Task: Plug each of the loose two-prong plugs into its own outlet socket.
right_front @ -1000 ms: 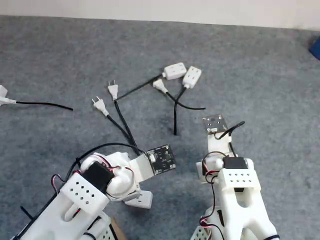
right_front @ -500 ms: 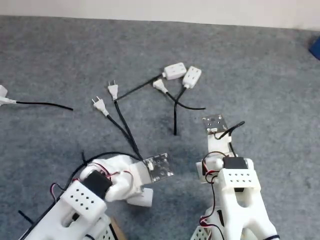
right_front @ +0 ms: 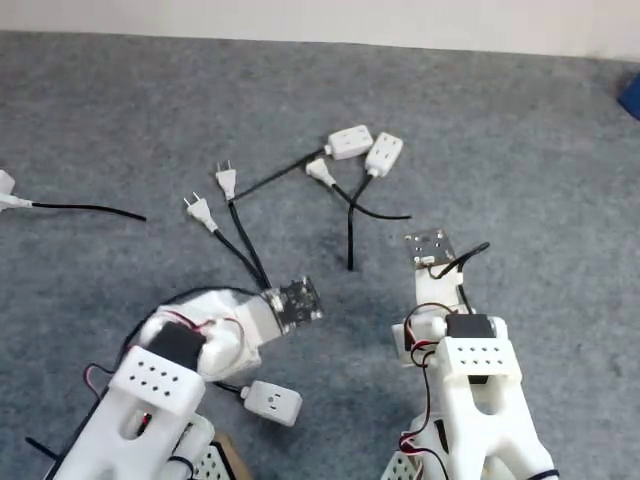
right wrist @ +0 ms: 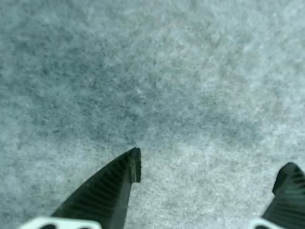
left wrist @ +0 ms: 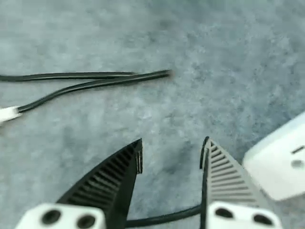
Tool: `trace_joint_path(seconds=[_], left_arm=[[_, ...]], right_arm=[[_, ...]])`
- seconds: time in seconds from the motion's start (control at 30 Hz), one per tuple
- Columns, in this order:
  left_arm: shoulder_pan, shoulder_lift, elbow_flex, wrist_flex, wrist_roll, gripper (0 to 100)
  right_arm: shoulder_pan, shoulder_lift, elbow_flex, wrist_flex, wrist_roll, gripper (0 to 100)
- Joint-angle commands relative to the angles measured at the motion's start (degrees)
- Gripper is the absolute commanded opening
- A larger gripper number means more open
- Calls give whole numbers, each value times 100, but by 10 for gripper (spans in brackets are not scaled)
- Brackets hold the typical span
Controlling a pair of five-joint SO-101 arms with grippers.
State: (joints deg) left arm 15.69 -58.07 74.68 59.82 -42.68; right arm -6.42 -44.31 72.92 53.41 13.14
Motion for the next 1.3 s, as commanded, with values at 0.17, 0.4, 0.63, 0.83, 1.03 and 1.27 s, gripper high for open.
trace_joint_path(seconds=[0.17, 0.4, 0.63, 0.83, 1.03, 1.27], left_arm=[[1182, -57, -1930, 2945, -35, 213], [2879, -31, -1895, 3288, -387, 213], [3046, -22, -655, 2075, -598, 213], [2923, -22, 611, 563, -633, 213], [1938, -13, 514, 519, -1363, 213], [664, -13, -136, 800, -2215, 213]], right_arm=[[-40, 22, -31, -84, 62, 414], [-40, 22, -31, -84, 62, 414], [-31, 22, -31, -84, 62, 414], [-31, 22, -31, -84, 62, 414], [-31, 22, -31, -84, 62, 414], [-31, 22, -31, -84, 62, 414]])
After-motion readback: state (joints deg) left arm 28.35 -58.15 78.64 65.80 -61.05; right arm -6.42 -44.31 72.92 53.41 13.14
